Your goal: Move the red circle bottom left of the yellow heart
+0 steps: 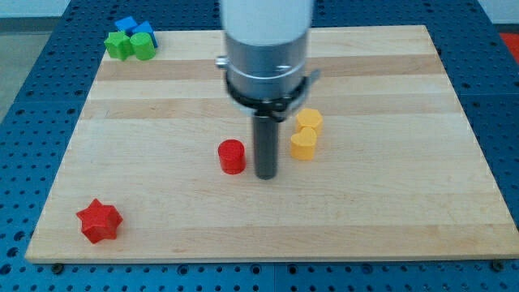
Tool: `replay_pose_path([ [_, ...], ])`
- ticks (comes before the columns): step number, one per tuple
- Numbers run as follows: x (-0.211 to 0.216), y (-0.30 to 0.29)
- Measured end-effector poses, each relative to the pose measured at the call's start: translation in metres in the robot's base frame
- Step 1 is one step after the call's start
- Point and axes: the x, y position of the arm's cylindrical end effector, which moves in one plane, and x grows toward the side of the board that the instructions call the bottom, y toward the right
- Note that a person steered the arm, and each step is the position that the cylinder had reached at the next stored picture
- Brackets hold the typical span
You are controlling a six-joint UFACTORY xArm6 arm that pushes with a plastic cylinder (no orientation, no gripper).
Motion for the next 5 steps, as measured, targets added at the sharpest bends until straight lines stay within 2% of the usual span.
replay_pose_path([
  [1,0.034,-0.035],
  [2,0.045,-0.086],
  [3,0.005,-0.12],
  [4,-0.048,-0.127],
  [5,-0.05,-0.091],
])
